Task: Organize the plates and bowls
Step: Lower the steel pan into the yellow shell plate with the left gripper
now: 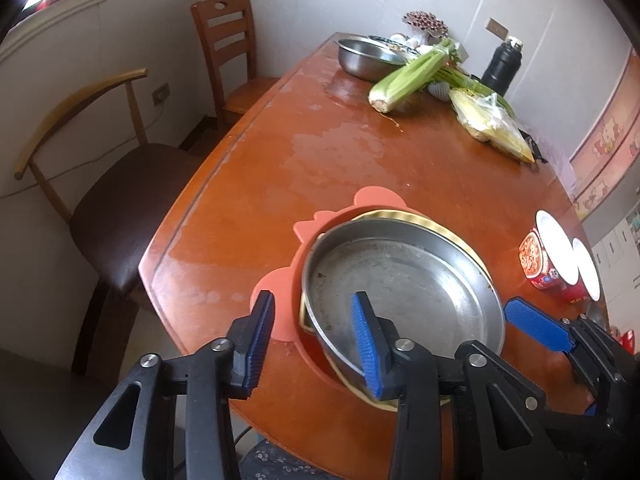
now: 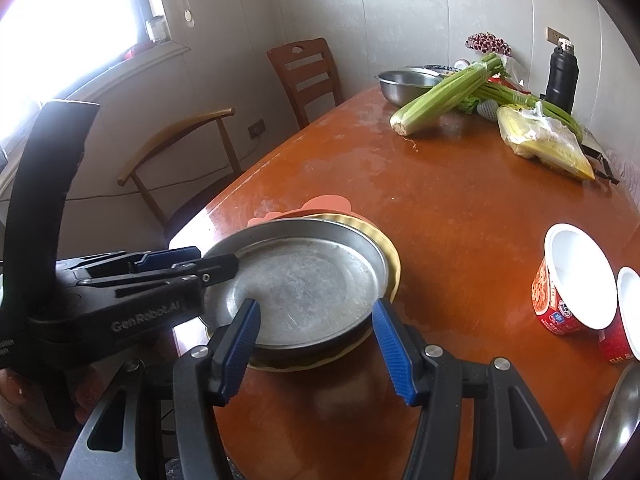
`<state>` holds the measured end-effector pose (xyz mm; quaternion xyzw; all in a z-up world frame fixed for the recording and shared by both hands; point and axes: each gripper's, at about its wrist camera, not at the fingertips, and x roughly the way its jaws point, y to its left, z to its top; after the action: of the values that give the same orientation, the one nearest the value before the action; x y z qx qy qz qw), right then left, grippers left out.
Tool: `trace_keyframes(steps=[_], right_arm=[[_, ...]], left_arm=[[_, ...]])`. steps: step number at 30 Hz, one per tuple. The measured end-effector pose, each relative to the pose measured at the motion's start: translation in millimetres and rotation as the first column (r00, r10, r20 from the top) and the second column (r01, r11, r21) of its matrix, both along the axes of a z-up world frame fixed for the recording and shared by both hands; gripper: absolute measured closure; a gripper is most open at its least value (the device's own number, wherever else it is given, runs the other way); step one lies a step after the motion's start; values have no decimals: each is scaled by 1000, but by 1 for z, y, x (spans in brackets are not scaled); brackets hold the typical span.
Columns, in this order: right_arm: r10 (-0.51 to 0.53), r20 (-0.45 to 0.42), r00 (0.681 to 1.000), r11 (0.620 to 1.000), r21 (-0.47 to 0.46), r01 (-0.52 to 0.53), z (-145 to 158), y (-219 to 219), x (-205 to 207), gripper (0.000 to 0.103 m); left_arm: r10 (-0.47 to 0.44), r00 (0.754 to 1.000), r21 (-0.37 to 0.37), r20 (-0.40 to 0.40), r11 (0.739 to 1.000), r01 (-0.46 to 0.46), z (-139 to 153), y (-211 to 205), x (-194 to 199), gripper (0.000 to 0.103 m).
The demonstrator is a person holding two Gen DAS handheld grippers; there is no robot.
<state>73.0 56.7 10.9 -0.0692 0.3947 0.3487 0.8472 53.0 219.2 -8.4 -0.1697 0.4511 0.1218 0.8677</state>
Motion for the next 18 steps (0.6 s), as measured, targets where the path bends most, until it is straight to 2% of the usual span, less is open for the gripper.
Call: trace_keyframes(steps=[10,18], right_arm=[[-6,13,1000,999,44,5,8,-10,0,44],[-14,0,1000,998,66,14,11,-22,0,44]], left_arm=[[59,998,-71,25,996,-57,9,16,-22,55],[42,998,-234,40,972,-31,3,18,-27,54]])
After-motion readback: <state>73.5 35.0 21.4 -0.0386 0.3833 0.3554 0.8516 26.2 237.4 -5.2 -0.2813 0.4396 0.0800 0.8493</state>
